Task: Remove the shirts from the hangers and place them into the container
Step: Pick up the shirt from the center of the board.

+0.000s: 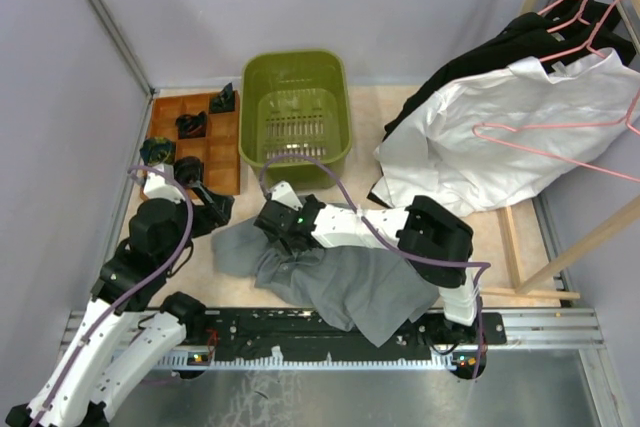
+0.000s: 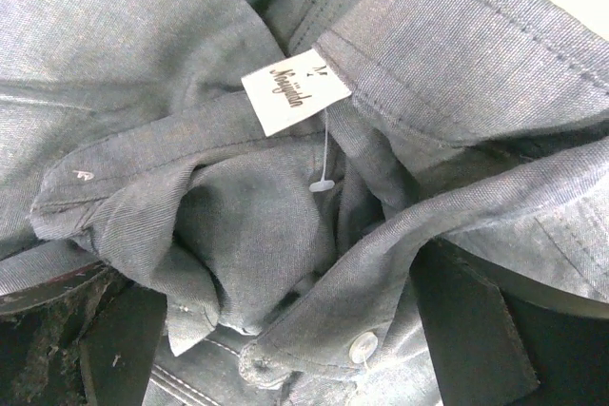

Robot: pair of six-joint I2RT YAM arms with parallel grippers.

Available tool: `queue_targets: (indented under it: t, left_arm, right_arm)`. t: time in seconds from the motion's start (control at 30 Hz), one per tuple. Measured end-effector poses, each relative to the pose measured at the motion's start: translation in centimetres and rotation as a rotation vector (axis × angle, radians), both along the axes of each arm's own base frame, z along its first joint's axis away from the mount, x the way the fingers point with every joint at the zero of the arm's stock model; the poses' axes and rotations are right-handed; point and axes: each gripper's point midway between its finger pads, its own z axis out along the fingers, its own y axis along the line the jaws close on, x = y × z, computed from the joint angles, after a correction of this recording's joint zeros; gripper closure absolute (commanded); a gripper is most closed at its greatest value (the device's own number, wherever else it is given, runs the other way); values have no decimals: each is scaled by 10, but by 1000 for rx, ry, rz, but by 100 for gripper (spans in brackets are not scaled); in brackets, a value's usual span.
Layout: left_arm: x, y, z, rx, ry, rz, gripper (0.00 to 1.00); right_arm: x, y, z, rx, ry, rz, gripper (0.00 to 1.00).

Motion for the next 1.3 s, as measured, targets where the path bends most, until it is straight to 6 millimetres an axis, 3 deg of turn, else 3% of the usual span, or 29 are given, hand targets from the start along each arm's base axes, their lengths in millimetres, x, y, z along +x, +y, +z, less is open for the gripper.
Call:
queue_targets:
  t: [0.27, 0.47, 0.67, 0.8, 0.83, 0.97, 1.17, 1.23, 1.3]
  left_arm:
    - [-1, 0, 3, -7, -11, -2, 18]
    - [-1, -2, 3, -11, -10, -12, 18]
    - [-1, -6, -2, -14, -1, -29, 18]
    - [0, -8, -2, -16, 2, -37, 18]
    - [0, -8, -2, -16, 3, -39, 18]
    - [0, -8, -2, -17, 3, -40, 17]
    - [-1, -5, -8, -2, 4, -27, 17]
    - [0, -5, -12, 2, 12, -27, 18]
    - [0, -6, -16, 4, 21, -30, 18]
  right_arm:
    - [-6, 3, 9, 14, 32, 25, 1]
    - [-23, -3, 20, 75, 85, 45, 1]
    - [-38, -22, -19, 7, 162, 28, 1]
    - [-36, -12, -26, 38, 171, 22, 1]
    - [-35, -9, -27, 43, 171, 23, 6]
    - [-30, 5, -29, 83, 151, 45, 41]
    - [-23, 4, -26, 142, 58, 136, 91]
    - [-26, 0, -24, 145, 53, 176, 100]
    - [-30, -3, -17, 149, 60, 208, 100]
